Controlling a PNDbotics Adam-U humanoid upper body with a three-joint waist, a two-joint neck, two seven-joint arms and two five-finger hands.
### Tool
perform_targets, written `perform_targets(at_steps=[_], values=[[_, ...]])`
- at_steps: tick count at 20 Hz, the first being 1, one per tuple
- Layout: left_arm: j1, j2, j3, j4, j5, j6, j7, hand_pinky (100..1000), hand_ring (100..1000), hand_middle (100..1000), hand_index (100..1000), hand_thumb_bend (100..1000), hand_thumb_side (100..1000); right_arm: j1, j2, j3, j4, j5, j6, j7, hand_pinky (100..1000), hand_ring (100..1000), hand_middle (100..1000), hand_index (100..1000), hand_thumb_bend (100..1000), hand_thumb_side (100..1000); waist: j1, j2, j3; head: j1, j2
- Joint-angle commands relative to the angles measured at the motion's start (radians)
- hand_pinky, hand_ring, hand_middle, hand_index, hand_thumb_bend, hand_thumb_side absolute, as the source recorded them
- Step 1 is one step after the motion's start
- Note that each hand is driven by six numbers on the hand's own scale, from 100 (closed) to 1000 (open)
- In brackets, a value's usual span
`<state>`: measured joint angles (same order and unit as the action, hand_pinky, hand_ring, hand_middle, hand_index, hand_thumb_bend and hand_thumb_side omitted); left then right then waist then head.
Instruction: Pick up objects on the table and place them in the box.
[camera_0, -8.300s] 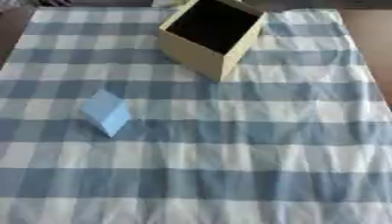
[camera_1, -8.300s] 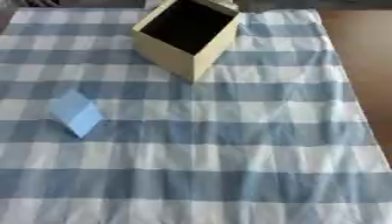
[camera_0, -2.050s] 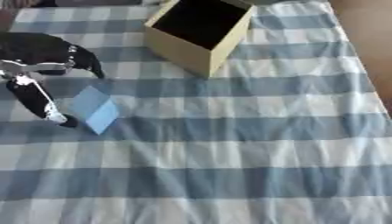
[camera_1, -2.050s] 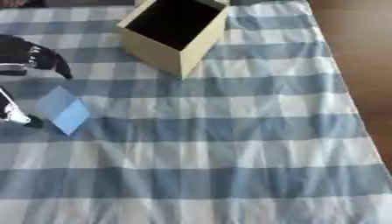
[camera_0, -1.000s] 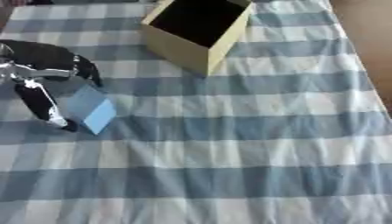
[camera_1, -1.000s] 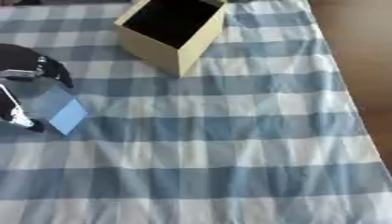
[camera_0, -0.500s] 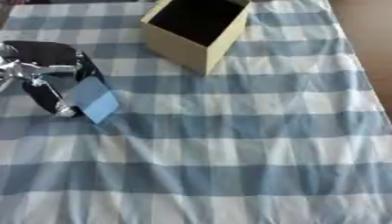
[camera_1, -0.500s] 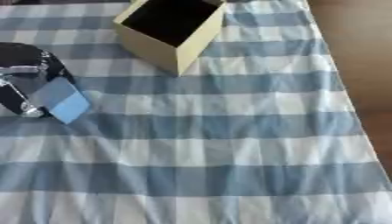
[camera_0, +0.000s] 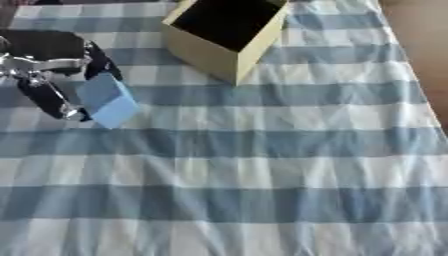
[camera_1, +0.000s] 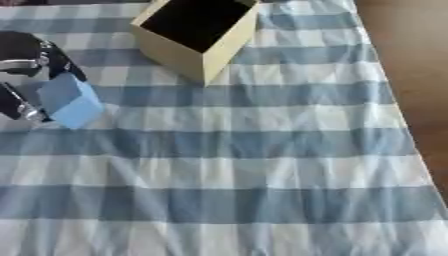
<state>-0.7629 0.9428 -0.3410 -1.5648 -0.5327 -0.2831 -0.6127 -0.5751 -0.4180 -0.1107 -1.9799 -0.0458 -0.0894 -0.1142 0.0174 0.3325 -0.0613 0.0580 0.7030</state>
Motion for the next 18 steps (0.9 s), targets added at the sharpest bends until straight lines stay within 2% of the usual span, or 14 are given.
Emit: perform_targets(at_steps=[1,6,10,18], values=[[-0.031,0.051,0.036,-0.046,0.026,0.028,-0.012,383,551,497,559,160,119,-0.013,-0.02,-0.005,-0.02,0.001,-0.001,-0.002,734,750,718,848,100,951,0.004,-0.022,0.002,-0.004,0.001],[-0.069,0.048,0.056,-0.077,0.07,0.057,-0.017,374,549,498,558,115,100,-0.017,-0.023,-0.004,-0.02,0.0,-0.001,-0.001,734,750,718,848,100,952,0.006,-0.017,0.004,-0.007,-0.007],[-0.126,0.019,0.066,-0.059,0.097,0.082,0.006,348,532,491,546,100,100,-0.021,-0.026,-0.002,-0.02,-0.001,-0.001,0.001,734,749,719,848,100,953,0.006,-0.011,0.005,-0.008,-0.021],[-0.294,-0.121,0.076,0.084,0.108,0.144,0.09,318,502,515,558,100,112,-0.035,-0.023,0.007,-0.02,-0.004,-0.006,0.013,735,749,719,848,100,949,0.002,-0.008,0.009,-0.004,-0.031]])
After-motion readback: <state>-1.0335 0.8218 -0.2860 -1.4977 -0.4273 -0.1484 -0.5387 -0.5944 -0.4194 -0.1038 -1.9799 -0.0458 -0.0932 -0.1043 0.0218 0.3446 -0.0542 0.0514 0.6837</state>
